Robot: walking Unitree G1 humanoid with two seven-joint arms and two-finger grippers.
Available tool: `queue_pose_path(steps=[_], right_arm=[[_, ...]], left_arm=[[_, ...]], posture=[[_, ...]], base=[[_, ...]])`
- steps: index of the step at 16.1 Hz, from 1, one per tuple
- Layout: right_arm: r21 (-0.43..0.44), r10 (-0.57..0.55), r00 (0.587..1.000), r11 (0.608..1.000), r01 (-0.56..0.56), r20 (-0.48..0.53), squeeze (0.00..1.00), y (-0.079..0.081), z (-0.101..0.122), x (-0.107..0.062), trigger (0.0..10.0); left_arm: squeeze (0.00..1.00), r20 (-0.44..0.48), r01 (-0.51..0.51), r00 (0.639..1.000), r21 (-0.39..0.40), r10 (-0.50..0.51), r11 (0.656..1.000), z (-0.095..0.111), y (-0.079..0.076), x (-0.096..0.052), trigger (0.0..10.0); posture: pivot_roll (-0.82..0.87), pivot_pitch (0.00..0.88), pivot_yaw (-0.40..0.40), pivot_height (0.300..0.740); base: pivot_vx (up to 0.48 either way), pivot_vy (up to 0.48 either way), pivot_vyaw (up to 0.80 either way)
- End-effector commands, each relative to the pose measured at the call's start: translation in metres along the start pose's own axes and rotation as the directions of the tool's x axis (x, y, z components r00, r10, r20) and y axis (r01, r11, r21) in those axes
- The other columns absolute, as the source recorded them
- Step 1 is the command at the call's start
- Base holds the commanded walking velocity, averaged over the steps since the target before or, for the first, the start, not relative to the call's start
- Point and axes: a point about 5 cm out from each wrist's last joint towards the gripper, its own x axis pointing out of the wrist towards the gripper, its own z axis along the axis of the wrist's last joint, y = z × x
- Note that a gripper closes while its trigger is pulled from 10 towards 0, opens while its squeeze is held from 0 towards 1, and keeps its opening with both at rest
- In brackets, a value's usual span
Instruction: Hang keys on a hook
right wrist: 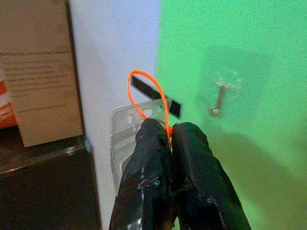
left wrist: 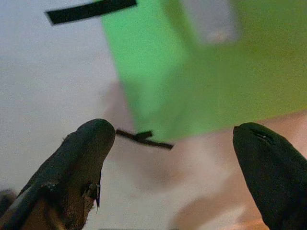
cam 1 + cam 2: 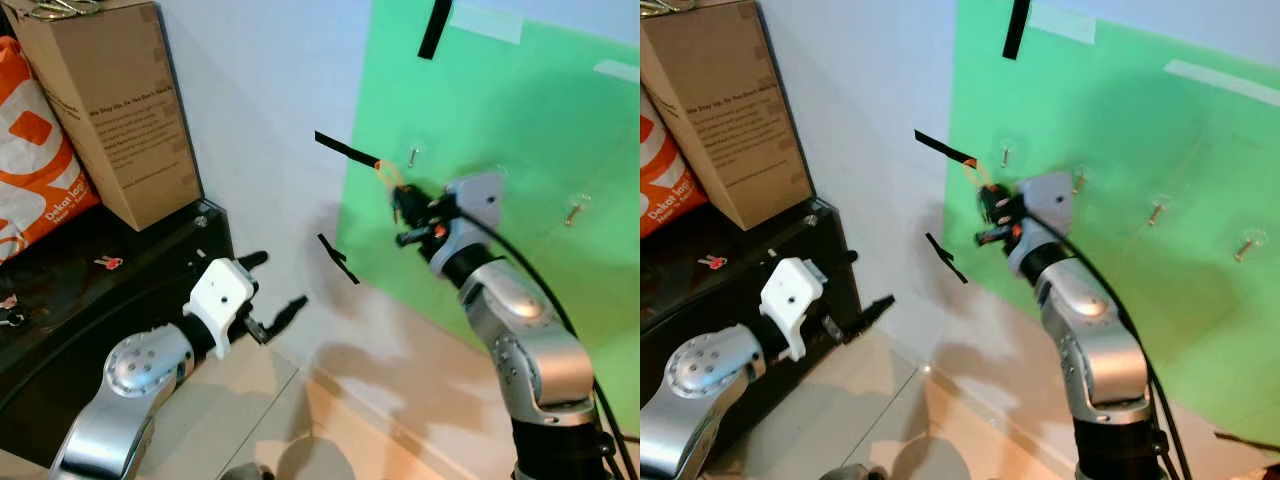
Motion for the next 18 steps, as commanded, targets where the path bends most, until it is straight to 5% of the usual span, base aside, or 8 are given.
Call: queue_pose_path(steps=[1,9,18], right_arm=[[0.004,-0.012,1.0,1.0,0.012,0.02,0.0,-0.003,0.004,0.001,10.0],[-0.019,-0.101,0.994,0.995,0.101,0.029,0.0,-0.011,0.005,0.006,10.0],[-0.121,-0.151,0.985,0.983,0.141,-0.085,0.0,-0.014,-0.012,0.01,10.0]], left_arm=[[0.0,0.022,0.023,1.0,-0.018,-0.022,1.0,0.005,-0.001,-0.002,10.0],[0.0,0.031,0.062,0.998,-0.069,-0.06,0.996,0.008,-0.005,-0.006,10.0],[0.0,0.017,0.076,0.997,-0.079,-0.075,0.994,0.008,-0.007,-0.007,10.0]], posture=[[0.0,0.0,-0.046,0.74],[0.0,0.0,-0.048,0.74],[0.0,0.0,-0.043,0.74]], base=[[0.0,0.0,0.0],[0.0,0.0,0.0],[0.0,0.0,0.0]])
